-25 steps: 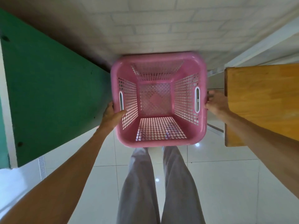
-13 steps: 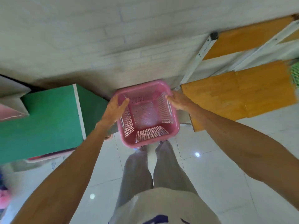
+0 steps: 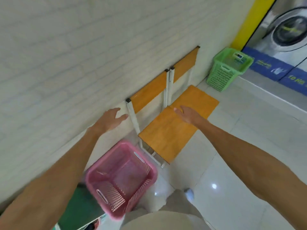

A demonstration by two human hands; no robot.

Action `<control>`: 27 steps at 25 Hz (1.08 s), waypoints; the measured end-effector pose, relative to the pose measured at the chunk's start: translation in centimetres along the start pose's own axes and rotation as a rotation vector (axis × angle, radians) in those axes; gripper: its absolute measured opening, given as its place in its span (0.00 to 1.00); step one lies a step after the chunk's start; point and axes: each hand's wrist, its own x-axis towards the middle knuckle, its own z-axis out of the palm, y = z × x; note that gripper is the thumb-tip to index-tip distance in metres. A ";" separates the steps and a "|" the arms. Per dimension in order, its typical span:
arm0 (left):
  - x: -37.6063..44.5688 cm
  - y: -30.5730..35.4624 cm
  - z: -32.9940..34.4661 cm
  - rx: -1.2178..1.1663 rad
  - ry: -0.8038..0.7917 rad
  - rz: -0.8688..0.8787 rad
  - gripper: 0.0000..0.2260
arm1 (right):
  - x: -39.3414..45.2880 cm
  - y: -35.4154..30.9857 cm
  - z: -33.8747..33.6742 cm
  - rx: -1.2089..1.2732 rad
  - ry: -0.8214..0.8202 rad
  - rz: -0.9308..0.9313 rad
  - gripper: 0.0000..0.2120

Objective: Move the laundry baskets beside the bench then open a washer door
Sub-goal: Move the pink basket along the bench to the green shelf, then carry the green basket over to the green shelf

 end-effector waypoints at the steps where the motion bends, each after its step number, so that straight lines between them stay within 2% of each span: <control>1: 1.3 3.8 0.8 0.026 -0.028 0.050 0.40 | -0.1 2.8 -2.8 -0.006 0.047 0.020 0.39; 5: 6.1 19.1 5.3 0.107 -0.094 0.197 0.50 | -0.2 15.7 -14.1 -0.037 0.204 0.104 0.37; 9: 9.9 34.4 10.5 0.172 -0.056 0.344 0.41 | -1.4 28.6 -25.3 -0.056 0.342 0.167 0.34; 14: 13.9 51.7 16.9 0.259 -0.081 0.474 0.39 | -3.3 42.2 -36.3 -0.074 0.459 0.251 0.33; 20: 19.8 64.5 23.0 0.324 -0.121 0.510 0.42 | 0.0 52.2 -43.6 -0.080 0.436 0.271 0.33; 27: 31.9 76.2 28.3 0.333 -0.113 0.487 0.41 | 11.7 62.5 -53.0 -0.061 0.360 0.287 0.36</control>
